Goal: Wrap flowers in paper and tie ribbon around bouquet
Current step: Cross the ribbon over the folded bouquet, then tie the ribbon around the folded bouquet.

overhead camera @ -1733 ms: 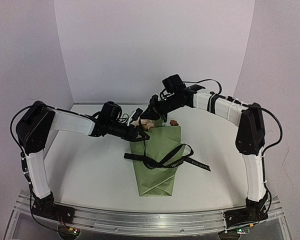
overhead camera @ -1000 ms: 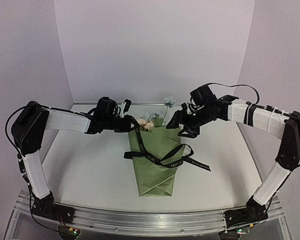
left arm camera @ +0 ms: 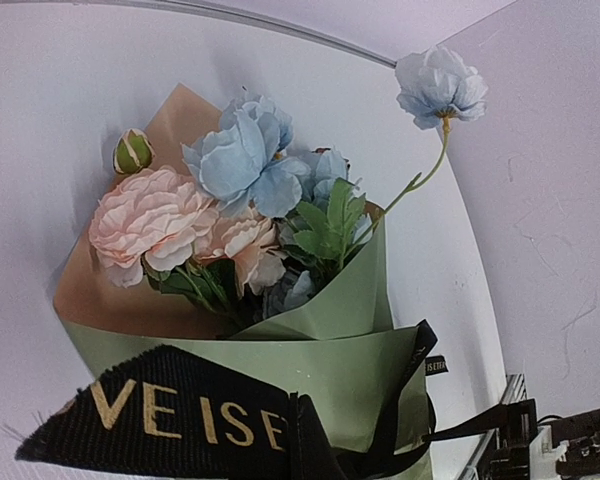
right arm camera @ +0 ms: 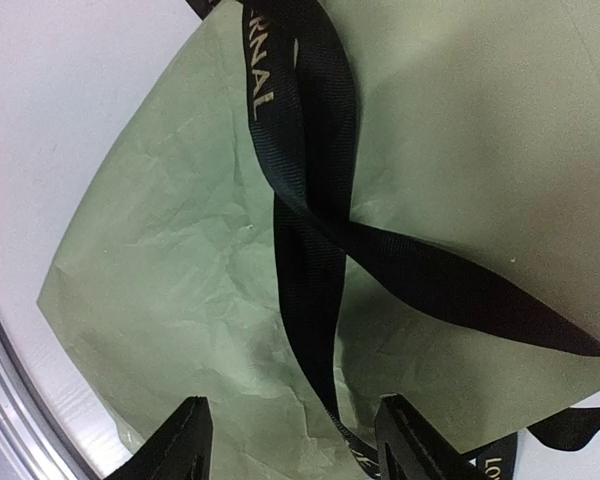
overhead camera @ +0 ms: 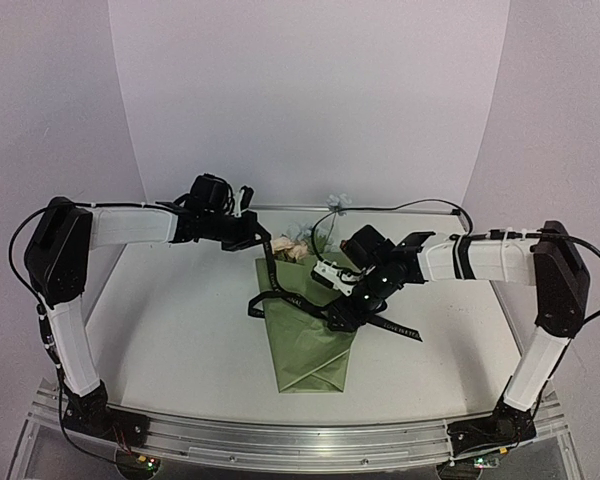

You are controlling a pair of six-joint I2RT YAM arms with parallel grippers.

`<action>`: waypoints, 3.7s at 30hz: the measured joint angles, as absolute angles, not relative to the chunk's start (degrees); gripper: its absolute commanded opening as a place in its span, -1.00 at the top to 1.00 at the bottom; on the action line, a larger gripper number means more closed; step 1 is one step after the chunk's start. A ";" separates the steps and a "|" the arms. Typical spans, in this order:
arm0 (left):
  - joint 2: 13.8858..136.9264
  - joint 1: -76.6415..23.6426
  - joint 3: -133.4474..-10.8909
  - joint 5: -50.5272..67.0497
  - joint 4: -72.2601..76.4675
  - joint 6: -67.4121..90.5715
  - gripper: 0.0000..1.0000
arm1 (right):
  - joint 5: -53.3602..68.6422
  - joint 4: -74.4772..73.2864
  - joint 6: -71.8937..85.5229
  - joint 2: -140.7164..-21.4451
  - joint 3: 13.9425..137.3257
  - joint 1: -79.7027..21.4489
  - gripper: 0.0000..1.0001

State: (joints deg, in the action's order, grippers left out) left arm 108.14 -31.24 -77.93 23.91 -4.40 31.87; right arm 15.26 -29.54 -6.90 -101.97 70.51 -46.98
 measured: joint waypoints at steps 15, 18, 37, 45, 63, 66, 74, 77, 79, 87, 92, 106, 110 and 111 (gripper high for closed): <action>108.18 -30.82 -78.62 24.40 -4.53 33.11 1.00 | 5.33 -30.10 -12.31 -104.09 70.52 -48.93 0.68; 108.18 -30.57 -78.61 24.32 -4.54 33.44 1.00 | 3.49 -30.23 -11.93 -104.09 70.52 -48.95 0.95; 97.94 -28.51 -65.30 17.67 -6.07 38.50 1.00 | -4.96 -32.81 -8.41 -99.21 70.02 -48.15 1.00; 91.42 -26.27 -58.19 11.56 -6.70 42.12 1.00 | -5.52 -34.76 -5.99 -96.32 66.61 -46.23 1.00; 81.58 -18.49 -45.57 3.43 -9.57 47.05 1.00 | -5.08 -36.57 2.58 -95.94 63.38 -40.89 1.00; 81.58 -17.12 -45.00 3.30 -10.03 47.34 1.00 | -5.10 -37.49 3.79 -96.83 64.07 -40.14 1.00; 81.76 -14.23 -44.84 3.39 -10.56 47.86 1.00 | -5.32 -39.50 7.03 -101.75 68.25 -38.29 1.00; 82.45 -12.39 -44.84 3.36 -10.97 47.88 1.00 | -5.30 -40.10 9.12 -103.95 70.36 -36.79 1.00; 83.32 -10.68 -44.53 3.43 -11.14 47.94 1.00 | -5.50 -40.10 10.95 -105.52 71.69 -35.41 1.00; 87.01 -3.73 -41.36 6.50 -12.14 48.03 1.00 | -5.40 -40.38 19.19 -108.22 72.71 -30.77 1.00; 89.33 -2.55 -40.96 11.06 -11.04 48.04 1.00 | -4.00 -39.80 22.54 -108.38 72.41 -30.93 1.00; 88.22 -2.63 -34.35 19.99 1.45 60.00 -0.37 | -1.70 -37.59 21.17 -107.35 69.23 -34.67 1.00; 83.76 -5.02 -33.54 18.25 -0.37 63.81 -0.49 | -1.65 -37.33 20.40 -106.43 69.23 -34.81 1.00; 82.82 -6.71 -33.52 17.63 -0.51 65.21 -0.51 | -1.66 -37.33 20.18 -106.28 69.23 -34.82 1.00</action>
State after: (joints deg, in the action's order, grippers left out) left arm 82.82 -6.71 -33.52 17.63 -0.51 65.21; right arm -1.66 -37.33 20.18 -106.28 69.23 -34.82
